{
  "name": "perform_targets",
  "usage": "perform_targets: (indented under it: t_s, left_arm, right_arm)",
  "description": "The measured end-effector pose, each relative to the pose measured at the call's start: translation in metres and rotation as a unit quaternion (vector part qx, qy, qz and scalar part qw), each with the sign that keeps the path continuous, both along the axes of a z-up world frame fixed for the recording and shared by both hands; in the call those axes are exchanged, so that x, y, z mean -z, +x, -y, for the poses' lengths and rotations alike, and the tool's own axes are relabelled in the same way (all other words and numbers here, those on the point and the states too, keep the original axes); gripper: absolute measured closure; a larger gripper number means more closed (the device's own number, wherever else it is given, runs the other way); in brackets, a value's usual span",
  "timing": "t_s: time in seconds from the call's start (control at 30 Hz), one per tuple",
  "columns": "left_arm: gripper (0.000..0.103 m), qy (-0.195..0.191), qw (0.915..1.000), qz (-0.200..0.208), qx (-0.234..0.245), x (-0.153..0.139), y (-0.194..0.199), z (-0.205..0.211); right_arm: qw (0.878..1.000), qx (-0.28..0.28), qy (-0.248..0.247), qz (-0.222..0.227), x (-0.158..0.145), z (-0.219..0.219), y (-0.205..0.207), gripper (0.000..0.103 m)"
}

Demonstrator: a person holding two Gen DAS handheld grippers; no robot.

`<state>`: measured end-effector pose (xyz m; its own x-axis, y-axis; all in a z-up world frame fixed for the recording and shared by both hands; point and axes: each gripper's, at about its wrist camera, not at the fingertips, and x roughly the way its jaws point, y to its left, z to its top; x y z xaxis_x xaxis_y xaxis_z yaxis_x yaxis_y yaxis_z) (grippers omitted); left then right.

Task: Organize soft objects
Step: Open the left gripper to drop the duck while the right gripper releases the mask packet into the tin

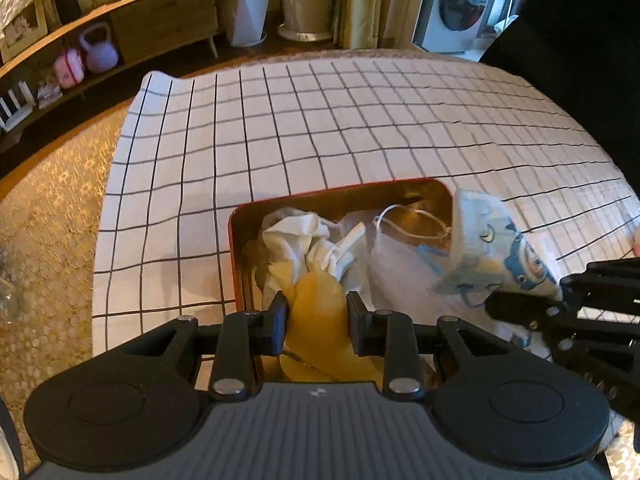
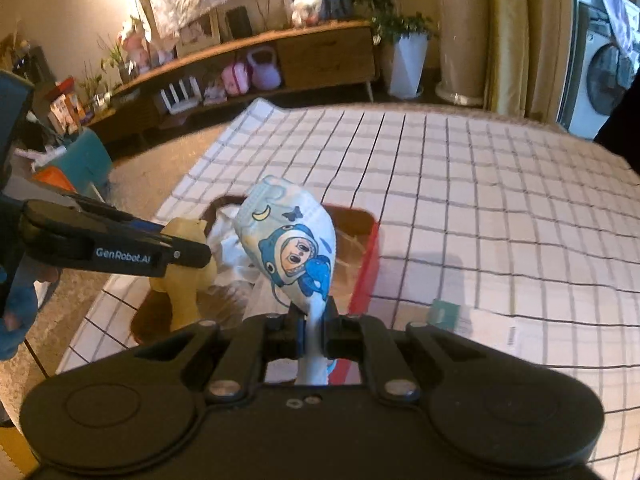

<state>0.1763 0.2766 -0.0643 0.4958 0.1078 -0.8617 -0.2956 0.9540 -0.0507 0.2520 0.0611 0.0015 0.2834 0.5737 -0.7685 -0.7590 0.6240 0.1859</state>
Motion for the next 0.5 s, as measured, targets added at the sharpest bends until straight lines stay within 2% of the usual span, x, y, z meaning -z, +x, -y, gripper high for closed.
perform_targets:
  t_s: [0.3, 0.5]
  left_arm:
    - [0.073, -0.020, 0.9997, -0.003, -0.017, 0.021, 0.006, -0.011]
    - [0.071, -0.033, 0.9990, 0.010, -0.029, 0.021, 0.005, -0.013]
  right_arm:
    - [0.999, -0.020, -0.028, -0.014, 0.026, -0.016, -0.001, 0.095]
    - [0.999, -0.022, -0.031, -0.010, 0.029, -0.013, -0.001, 0.085]
